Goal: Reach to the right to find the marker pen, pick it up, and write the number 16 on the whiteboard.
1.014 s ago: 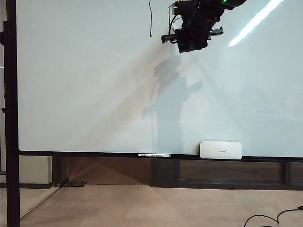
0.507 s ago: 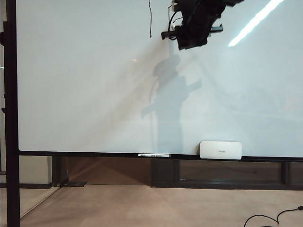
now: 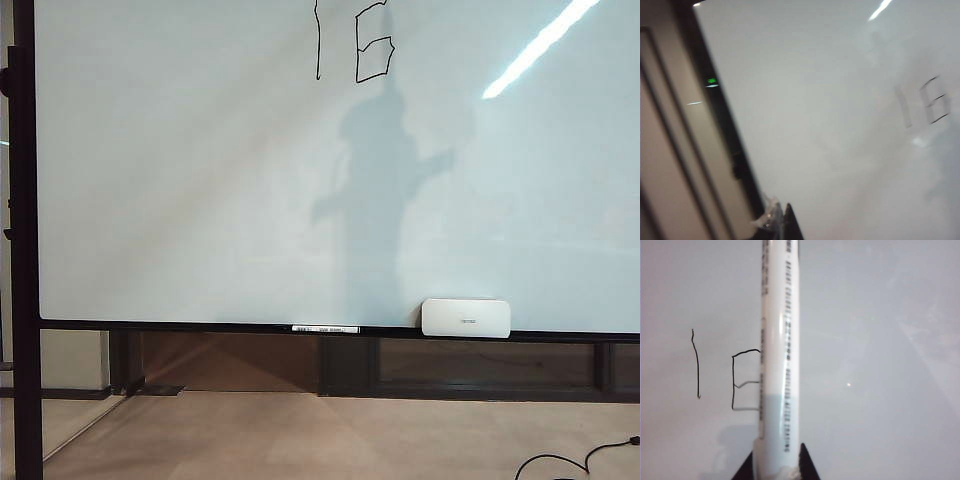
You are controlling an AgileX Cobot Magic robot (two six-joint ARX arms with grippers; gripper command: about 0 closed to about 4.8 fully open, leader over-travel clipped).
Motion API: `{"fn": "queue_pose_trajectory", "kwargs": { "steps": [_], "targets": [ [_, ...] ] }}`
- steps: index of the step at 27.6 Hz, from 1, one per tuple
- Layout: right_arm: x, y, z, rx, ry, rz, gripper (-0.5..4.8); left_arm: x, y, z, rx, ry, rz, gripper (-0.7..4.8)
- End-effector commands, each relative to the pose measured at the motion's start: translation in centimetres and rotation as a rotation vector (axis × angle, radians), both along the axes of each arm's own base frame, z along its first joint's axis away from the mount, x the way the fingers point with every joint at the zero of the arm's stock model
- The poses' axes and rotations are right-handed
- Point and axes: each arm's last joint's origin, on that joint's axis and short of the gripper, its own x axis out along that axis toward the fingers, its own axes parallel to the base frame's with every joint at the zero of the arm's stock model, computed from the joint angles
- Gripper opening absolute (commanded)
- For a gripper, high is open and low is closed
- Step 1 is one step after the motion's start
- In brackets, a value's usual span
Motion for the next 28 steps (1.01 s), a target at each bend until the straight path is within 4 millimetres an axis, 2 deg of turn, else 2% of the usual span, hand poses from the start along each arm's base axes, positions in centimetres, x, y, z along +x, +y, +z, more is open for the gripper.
{"fn": "queue_pose_trajectory", "kwargs": {
  "steps": [1, 8, 15, 18, 28],
  "targets": [
    [-5.9, -2.5, 1.6, -0.081, 0.039, -0.004, -0.01, -1.4, 0.6, 0.7, 0.023, 0.026, 0.064, -0.05],
    [-16.4, -6.7, 3.3, -0.135, -0.001, -0.008, -0.01, -3.7, 1.3, 1.3, 0.044, 0.058, 0.068, -0.06],
    [-24.5, -10.1, 2.1, -0.170, -0.001, -0.022, -0.01, -6.5, 2.2, 0.8, 0.041, 0.069, 0.086, -0.06],
    [-27.0, -11.2, 0.9, -0.169, 0.002, -0.044, -0.01, -7.4, 2.5, 0.2, 0.049, 0.086, 0.092, -0.06],
    [-33.7, -14.1, -5.7, -0.167, 0.154, -0.066, -0.01, -10.8, 3.2, -2.0, -0.033, 0.131, 0.094, -0.05]
  ]
}}
